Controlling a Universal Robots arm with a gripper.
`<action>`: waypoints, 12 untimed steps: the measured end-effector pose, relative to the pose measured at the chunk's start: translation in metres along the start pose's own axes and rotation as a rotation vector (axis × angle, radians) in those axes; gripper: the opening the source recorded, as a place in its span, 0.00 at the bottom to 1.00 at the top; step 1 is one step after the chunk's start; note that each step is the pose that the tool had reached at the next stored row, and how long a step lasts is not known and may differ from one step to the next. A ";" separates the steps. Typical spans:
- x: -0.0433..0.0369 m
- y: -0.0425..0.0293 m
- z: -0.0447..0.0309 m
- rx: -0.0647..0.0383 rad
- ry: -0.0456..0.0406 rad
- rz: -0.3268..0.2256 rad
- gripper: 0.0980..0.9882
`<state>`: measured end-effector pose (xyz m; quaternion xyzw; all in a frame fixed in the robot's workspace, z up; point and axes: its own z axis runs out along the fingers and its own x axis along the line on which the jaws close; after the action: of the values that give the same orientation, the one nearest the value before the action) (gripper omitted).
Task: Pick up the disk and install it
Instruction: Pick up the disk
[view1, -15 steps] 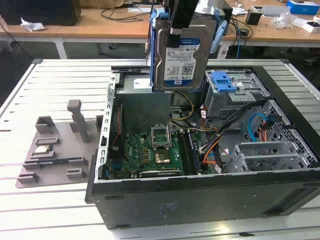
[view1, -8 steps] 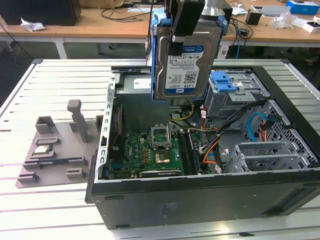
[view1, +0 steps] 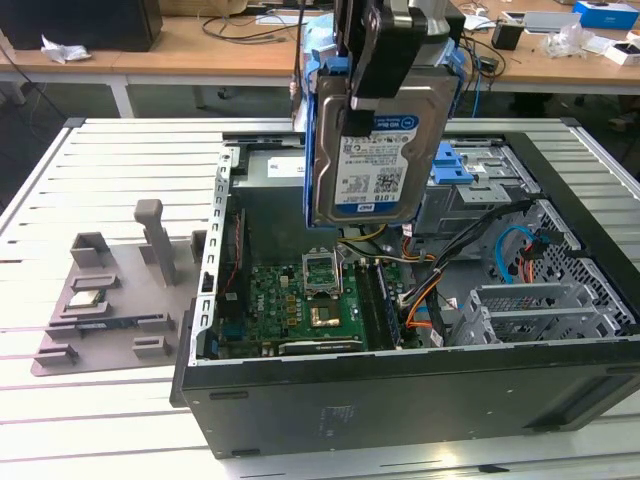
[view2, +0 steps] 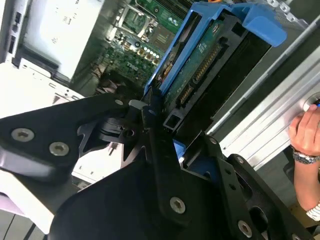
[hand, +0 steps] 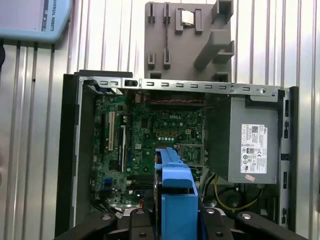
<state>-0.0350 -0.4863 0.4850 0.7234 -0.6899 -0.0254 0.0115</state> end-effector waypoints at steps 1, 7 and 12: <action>0.0038 0.0002 0.0000 0.000 0.0000 0.000 0.30; 0.0340 0.0014 0.0000 0.000 0.0000 0.000 0.30; 0.0532 0.0000 0.0004 -0.001 0.0000 0.000 0.30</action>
<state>-0.0326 -0.5394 0.4834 0.7234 -0.6899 -0.0256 0.0117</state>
